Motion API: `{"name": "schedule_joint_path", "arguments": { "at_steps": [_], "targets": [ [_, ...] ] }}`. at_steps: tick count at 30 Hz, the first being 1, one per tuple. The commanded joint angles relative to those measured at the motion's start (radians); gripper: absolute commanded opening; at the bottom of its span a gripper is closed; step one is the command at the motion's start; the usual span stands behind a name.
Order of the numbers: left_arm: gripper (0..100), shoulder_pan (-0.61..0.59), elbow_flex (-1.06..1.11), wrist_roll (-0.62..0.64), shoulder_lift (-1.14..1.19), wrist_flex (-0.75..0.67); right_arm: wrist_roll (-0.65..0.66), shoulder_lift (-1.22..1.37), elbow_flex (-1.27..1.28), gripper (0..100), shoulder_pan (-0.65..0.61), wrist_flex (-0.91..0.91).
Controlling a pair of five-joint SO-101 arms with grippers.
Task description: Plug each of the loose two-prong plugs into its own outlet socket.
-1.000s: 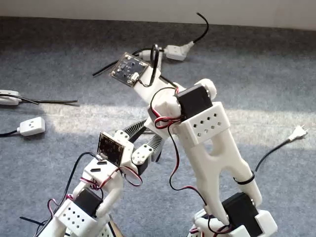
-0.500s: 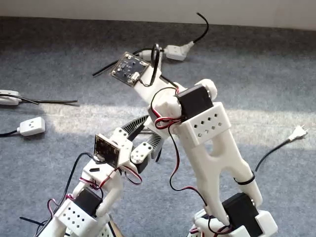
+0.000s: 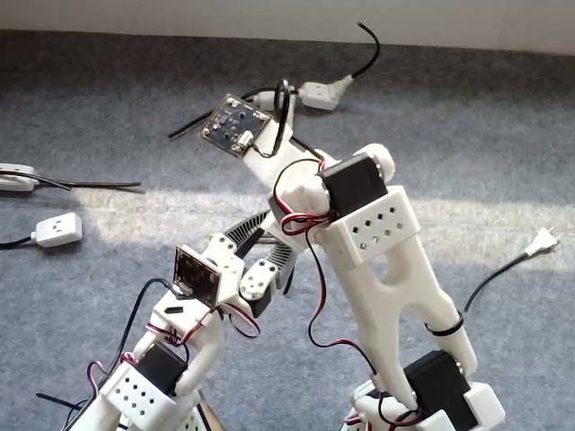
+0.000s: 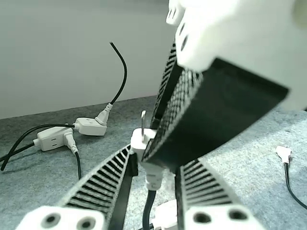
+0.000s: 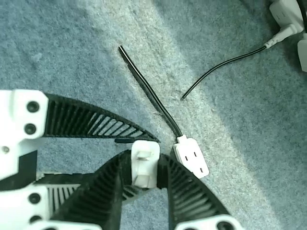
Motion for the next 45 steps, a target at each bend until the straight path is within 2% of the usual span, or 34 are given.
{"name": "schedule_joint_path", "arguments": {
  "at_steps": [1, 7, 13, 20, 27, 34, 40, 45],
  "targets": [
    [1, -0.010, 0.016, -0.008, -0.013, -0.028, -0.008, -0.002, -0.030, 0.9, 0.015, 0.039],
    [1, -0.010, 0.010, -0.008, -0.013, -0.029, -0.006, -0.002, -0.030, 1.6, 0.016, 0.039],
    [1, -0.010, 0.016, -0.008, -0.013, -0.029, -0.069, -0.013, -0.045, 21.7, 0.021, 0.035],
    [1, -0.008, 0.016, -0.008, -0.013, -0.026, -0.075, -0.007, -0.153, 21.7, -0.004, 0.038],
    [1, -0.010, 0.016, -0.008, -0.013, -0.025, -0.071, -0.004, -0.153, 21.7, 0.005, 0.036],
    [1, -0.010, 0.016, -0.008, -0.013, -0.023, -0.064, -0.004, -0.153, 21.7, 0.070, 0.022],
    [1, -0.010, 0.016, -0.008, -0.013, -0.023, 0.002, -0.002, -0.147, 21.7, 0.153, -0.010],
    [1, -0.010, 0.016, -0.008, -0.013, -0.023, 0.002, 0.010, -0.096, 21.7, 0.168, -0.012]
  ]
}}
